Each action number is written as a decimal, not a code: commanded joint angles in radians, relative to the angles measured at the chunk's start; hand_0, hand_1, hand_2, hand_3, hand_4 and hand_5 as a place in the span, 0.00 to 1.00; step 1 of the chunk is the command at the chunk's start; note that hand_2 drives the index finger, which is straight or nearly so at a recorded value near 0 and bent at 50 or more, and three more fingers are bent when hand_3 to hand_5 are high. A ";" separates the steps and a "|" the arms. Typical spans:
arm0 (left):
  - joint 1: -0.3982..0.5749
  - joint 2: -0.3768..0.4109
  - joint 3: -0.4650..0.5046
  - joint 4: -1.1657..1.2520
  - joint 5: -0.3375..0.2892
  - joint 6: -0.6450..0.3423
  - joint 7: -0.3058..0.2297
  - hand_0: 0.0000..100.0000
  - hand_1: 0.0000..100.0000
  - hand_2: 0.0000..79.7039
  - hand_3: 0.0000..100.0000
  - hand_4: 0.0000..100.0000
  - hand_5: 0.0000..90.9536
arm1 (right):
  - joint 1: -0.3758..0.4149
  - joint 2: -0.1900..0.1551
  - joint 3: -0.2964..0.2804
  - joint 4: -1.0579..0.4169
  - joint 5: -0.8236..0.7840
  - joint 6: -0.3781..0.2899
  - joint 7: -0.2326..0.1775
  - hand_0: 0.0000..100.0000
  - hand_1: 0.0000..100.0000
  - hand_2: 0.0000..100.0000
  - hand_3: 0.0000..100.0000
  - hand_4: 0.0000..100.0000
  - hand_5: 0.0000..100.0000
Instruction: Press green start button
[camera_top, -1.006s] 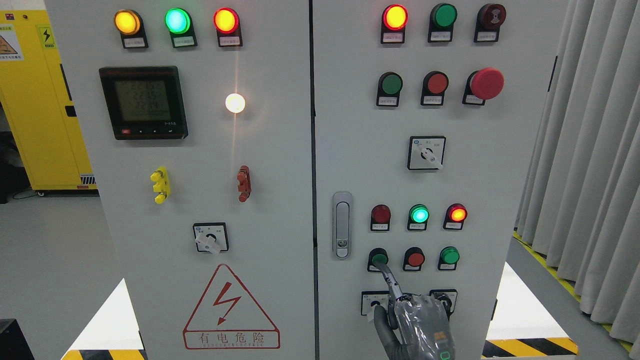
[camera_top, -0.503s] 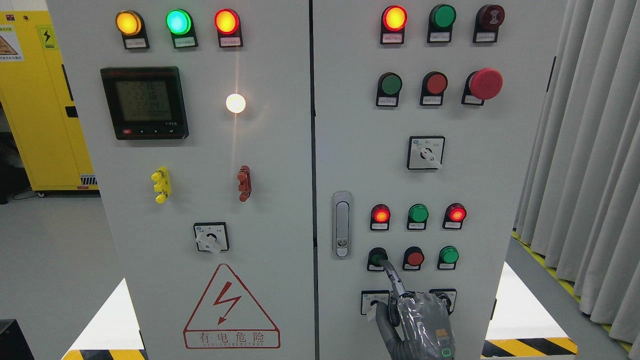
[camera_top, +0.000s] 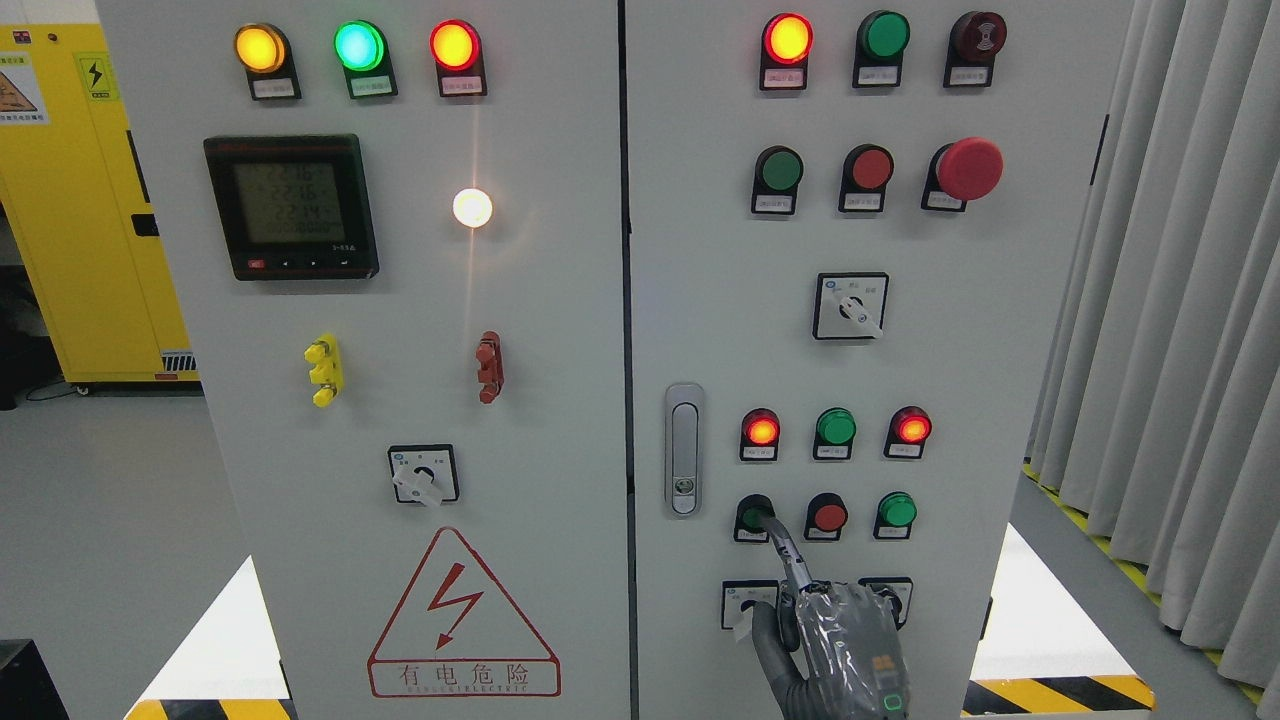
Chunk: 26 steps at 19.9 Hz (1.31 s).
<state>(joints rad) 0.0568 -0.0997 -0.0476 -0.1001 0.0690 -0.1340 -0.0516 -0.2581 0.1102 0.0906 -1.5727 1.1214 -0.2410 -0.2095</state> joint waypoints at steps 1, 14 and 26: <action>0.000 0.000 0.000 0.000 0.000 0.001 -0.001 0.12 0.56 0.00 0.00 0.00 0.00 | 0.019 0.000 0.004 -0.027 0.000 -0.001 -0.002 0.81 0.98 0.02 0.98 1.00 1.00; 0.000 0.000 0.000 0.000 0.000 0.001 -0.001 0.12 0.56 0.00 0.00 0.00 0.00 | 0.068 0.002 0.021 -0.177 -0.011 -0.007 -0.007 0.83 0.97 0.04 0.96 1.00 1.00; 0.000 0.000 0.000 0.000 0.000 0.001 -0.001 0.12 0.56 0.00 0.00 0.00 0.00 | 0.332 -0.010 0.189 -0.366 -0.716 -0.040 0.071 0.83 0.79 0.00 0.16 0.23 0.21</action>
<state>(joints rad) 0.0569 -0.0997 -0.0476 -0.1001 0.0691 -0.1340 -0.0517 -0.0451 0.1097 0.1791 -1.8024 0.6550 -0.2576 -0.1499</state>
